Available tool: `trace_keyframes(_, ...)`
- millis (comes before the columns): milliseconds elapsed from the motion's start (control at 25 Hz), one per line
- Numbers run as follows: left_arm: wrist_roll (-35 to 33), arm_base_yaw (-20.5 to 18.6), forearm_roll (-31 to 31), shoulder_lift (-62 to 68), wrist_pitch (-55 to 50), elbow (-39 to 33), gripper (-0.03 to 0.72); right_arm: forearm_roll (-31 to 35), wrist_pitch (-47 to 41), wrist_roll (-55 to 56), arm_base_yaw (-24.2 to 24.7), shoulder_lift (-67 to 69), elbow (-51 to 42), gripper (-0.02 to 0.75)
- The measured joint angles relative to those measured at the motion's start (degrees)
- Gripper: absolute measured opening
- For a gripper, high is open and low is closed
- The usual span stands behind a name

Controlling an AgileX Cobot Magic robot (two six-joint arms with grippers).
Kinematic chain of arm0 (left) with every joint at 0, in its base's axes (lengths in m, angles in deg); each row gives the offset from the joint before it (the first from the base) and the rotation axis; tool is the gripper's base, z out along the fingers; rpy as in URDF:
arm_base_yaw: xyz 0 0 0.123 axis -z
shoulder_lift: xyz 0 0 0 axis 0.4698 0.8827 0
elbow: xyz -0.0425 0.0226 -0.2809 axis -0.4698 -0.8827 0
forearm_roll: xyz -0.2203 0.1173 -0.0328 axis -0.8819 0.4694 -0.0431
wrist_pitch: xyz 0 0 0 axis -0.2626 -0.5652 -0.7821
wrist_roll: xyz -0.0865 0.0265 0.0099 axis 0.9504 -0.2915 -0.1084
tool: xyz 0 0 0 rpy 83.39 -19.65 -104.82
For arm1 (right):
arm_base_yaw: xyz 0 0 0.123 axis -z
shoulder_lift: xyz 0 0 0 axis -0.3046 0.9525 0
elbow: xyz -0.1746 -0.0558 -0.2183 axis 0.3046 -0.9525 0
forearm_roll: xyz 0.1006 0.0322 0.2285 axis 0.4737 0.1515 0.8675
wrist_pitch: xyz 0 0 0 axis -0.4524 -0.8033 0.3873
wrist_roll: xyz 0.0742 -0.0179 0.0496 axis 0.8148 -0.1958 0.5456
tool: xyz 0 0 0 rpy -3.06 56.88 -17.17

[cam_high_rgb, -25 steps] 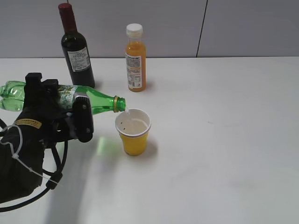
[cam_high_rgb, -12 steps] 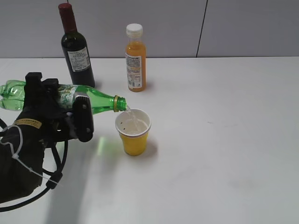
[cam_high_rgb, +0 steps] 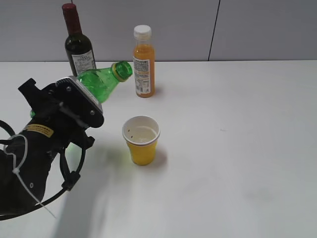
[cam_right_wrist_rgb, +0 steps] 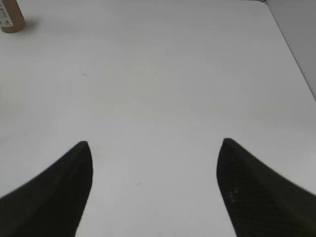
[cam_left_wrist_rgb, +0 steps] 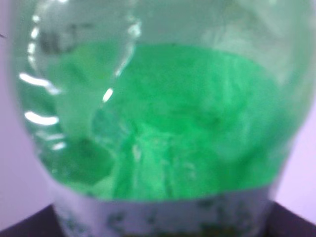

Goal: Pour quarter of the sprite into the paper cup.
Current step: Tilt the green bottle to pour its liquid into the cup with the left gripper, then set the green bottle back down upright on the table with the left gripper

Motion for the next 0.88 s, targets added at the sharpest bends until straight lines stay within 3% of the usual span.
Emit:
trace_keyframes(200,19.06,-1.67,1.94,0.0,-0.11,0.0,0.447,0.0,0.0,0.0,0.0,0.0,0.0,0.592)
trace_keyframes(400,32.77,-7.22,3.96,0.0,-0.16,0.0,0.447,0.0,0.0,0.0,0.0,0.0,0.0,0.592)
trace_keyframes(600,46.47,-14.97,13.67,0.0,-0.29,0.0,0.447,0.0,0.0,0.0,0.0,0.0,0.0,0.592)
trace_keyframes(880,59.1,-27.74,29.28,0.0,-2.58,0.0,0.447,0.0,0.0,0.0,0.0,0.0,0.0,0.592)
